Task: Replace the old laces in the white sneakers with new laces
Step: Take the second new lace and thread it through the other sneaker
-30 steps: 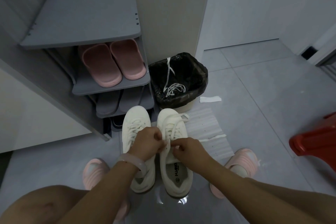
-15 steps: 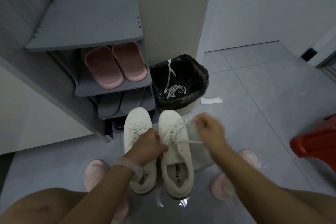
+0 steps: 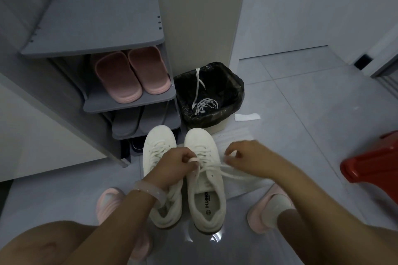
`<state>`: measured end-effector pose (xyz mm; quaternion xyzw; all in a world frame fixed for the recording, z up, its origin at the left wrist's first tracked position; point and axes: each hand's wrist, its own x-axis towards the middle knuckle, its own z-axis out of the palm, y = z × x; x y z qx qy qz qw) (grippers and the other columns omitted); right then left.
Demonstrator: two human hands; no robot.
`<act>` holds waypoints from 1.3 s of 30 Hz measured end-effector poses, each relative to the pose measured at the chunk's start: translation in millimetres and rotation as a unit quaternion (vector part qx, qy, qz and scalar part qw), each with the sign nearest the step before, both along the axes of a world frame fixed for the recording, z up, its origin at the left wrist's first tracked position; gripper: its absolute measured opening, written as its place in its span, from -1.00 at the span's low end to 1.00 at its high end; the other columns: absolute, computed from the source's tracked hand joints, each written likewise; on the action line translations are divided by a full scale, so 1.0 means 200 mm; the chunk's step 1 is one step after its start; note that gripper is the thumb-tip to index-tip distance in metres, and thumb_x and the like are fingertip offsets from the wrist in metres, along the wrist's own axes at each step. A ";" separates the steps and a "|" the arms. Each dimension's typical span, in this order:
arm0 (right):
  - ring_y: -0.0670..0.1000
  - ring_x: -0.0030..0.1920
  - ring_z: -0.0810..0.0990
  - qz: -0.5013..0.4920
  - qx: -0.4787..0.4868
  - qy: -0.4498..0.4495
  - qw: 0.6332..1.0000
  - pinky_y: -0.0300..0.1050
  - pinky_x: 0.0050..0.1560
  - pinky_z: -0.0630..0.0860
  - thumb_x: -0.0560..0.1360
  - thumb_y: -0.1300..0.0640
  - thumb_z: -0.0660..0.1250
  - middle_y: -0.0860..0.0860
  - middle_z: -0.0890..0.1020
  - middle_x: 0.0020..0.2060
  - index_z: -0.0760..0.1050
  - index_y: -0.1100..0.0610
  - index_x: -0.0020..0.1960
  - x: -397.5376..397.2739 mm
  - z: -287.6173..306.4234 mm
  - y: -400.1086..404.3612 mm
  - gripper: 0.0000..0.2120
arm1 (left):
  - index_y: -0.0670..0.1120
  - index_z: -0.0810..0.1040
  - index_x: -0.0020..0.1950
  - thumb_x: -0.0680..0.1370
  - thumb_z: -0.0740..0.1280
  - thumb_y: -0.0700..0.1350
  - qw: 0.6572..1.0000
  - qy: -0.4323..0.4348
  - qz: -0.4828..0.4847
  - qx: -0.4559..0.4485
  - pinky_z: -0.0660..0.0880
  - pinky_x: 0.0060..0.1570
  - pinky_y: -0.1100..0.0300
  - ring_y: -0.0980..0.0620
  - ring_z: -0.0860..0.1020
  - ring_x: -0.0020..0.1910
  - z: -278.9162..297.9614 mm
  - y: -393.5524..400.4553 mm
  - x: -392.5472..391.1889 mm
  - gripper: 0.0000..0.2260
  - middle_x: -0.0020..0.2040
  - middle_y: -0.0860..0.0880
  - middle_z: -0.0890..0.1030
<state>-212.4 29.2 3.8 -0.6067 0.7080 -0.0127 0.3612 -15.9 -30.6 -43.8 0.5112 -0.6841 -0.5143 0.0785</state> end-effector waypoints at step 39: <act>0.03 -0.18 0.44 0.028 -0.008 0.028 0.999 -0.18 -0.29 0.34 0.49 0.14 0.22 0.11 0.56 -0.04 0.45 0.16 0.06 0.17 -0.21 0.04 -0.83 | -0.17 0.51 -0.20 0.44 0.28 -0.30 0.945 -0.074 -0.153 -0.279 0.37 -0.22 0.18 0.02 0.43 -0.21 -0.14 0.03 0.08 -0.94 -0.24 -0.01 0.45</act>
